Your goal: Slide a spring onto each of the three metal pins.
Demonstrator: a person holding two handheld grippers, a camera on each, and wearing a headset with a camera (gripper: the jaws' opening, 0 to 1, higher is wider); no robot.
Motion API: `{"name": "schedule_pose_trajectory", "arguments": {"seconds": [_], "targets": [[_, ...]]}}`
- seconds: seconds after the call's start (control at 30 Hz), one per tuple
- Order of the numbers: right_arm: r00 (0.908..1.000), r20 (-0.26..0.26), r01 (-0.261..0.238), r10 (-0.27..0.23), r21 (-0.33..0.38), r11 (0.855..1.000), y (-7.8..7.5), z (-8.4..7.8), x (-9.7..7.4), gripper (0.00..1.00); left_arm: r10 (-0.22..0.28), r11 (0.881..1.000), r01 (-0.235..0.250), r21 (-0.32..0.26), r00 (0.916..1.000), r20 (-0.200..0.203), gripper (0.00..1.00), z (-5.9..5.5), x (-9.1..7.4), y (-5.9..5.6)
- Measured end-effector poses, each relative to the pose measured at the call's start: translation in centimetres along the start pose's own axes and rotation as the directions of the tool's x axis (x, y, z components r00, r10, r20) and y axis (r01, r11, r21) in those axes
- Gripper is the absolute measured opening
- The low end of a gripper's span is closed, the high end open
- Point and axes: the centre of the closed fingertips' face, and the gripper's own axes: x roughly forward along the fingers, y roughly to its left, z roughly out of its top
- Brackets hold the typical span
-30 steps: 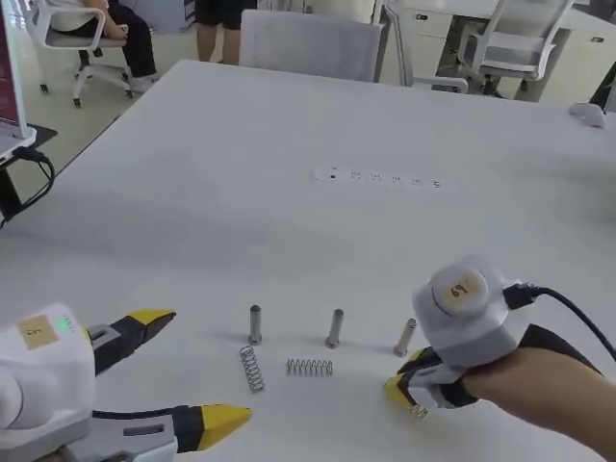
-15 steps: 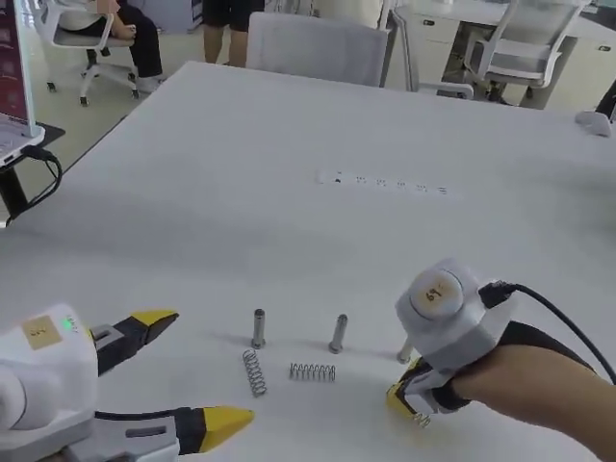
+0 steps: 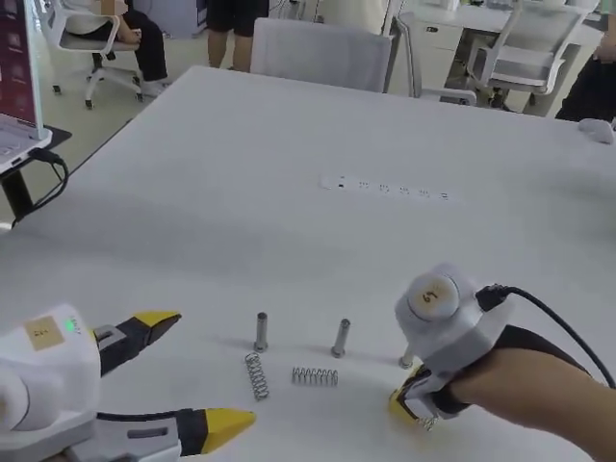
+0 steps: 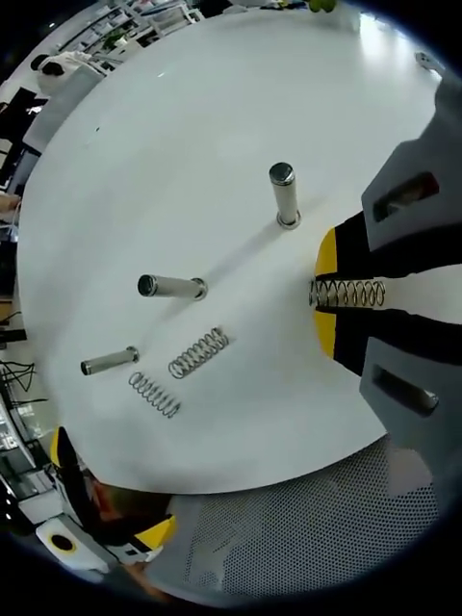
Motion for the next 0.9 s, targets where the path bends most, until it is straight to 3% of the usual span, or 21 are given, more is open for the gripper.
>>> {"name": "schedule_pose_trajectory", "arguments": {"seconds": [0.2, 0.3, 0.43, 0.73, 0.87, 0.9], "targets": [[0.9974, 0.071, 0.008, -0.009, 0.021, 1.0, 0.2, 0.6, -0.9, 0.08, -0.001, 1.0, 0.001, 0.004, 1.0, -0.002, 0.79, 0.0, -0.1, 0.0], [0.9902, 0.14, -0.006, -0.001, 0.049, 0.999, 0.5, 1.5, -1.9, 0.08, -0.003, 1.0, 0.003, 0.006, 1.0, -0.003, 0.79, 0.1, -0.1, -0.1], [0.9831, 0.182, 0.002, -0.012, 0.054, 0.999, 0.5, 1.9, -2.8, 0.08, -0.007, 1.0, 0.007, 0.01, 1.0, 0.002, 0.79, 0.4, -0.1, -0.3], [0.9439, 0.33, -0.013, -0.014, 0.079, 0.997, 1.3, 4.3, -5.8, 0.08, -0.049, 0.998, 0.048, 0.027, 0.9987, 0.015, 0.76, 1.9, 0.0, -1.5], [0.9231, 0.384, -0.019, -0.01, 0.073, 0.997, 1.9, 5.9, -7.2, 0.08, -0.074, 0.997, 0.073, 0.03, 0.9967, 0.033, 0.74, 2.9, 0.2, -2.1], [0.9135, 0.407, -0.023, -0.008, 0.071, 0.997, 2.1, 6.5, -7.7, 0.08, -0.084, 0.996, 0.083, 0.025, 0.9957, 0.039, 0.74, 3.2, 0.2, -2.3]]}}
